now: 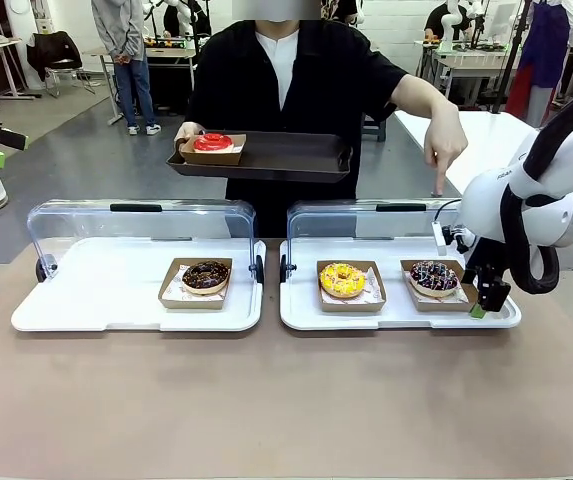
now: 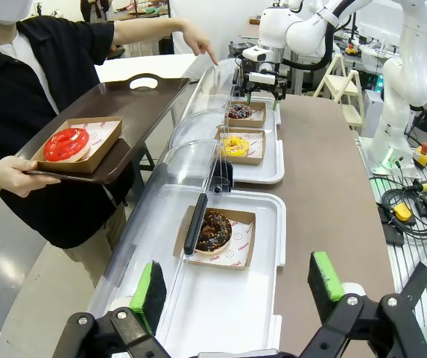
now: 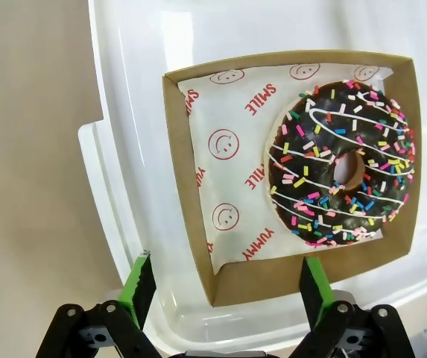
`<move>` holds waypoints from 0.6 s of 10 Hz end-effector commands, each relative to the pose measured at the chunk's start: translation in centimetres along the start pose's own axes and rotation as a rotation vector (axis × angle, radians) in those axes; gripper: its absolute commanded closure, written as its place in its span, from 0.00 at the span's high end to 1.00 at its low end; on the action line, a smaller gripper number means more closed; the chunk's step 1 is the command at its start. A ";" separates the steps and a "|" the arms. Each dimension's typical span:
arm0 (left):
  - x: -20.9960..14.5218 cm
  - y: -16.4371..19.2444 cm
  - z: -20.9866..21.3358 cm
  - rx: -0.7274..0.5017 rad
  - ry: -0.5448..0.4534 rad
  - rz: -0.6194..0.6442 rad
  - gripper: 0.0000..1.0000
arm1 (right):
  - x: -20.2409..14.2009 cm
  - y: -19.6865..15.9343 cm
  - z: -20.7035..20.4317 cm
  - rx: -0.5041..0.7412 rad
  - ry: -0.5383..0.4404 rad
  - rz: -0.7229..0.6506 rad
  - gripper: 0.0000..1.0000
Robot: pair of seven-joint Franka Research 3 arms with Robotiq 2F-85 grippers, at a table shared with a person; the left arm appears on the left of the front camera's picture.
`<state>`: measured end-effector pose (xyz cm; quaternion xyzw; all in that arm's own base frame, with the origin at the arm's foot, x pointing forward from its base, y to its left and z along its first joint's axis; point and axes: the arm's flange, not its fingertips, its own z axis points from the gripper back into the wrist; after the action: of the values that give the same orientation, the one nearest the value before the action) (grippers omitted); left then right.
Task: Provide the desired donut to the person.
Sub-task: Pick up and lift the Paper togo box containing the Donut pointed at by the person.
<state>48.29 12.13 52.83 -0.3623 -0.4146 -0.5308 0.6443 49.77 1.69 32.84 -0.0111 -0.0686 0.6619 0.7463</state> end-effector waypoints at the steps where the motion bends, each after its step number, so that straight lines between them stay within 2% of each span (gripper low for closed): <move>1: 0.1 0.0 0.1 0.006 -0.011 -0.003 1.00 | 0.0 -0.6 -0.3 -0.018 0.030 0.003 1.00; 3: 0.1 0.0 0.1 0.006 -0.011 -0.003 1.00 | 0.0 -0.5 -0.4 -0.008 0.029 0.020 1.00; 4: 0.1 0.0 0.1 0.006 -0.011 -0.003 1.00 | 0.0 -0.5 -0.4 -0.003 0.017 0.036 0.41; 5: 0.1 0.0 0.1 0.006 -0.011 -0.003 1.00 | 0.0 -0.5 -0.4 -0.001 0.012 0.034 0.41; 6: 0.1 0.0 0.1 0.006 -0.011 -0.003 1.00 | 0.0 -0.5 -0.4 -0.001 0.009 0.033 0.00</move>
<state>48.29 12.13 52.83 -0.3623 -0.4146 -0.5308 0.6443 49.80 1.81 32.65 -0.0112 -0.0680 0.6662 0.7426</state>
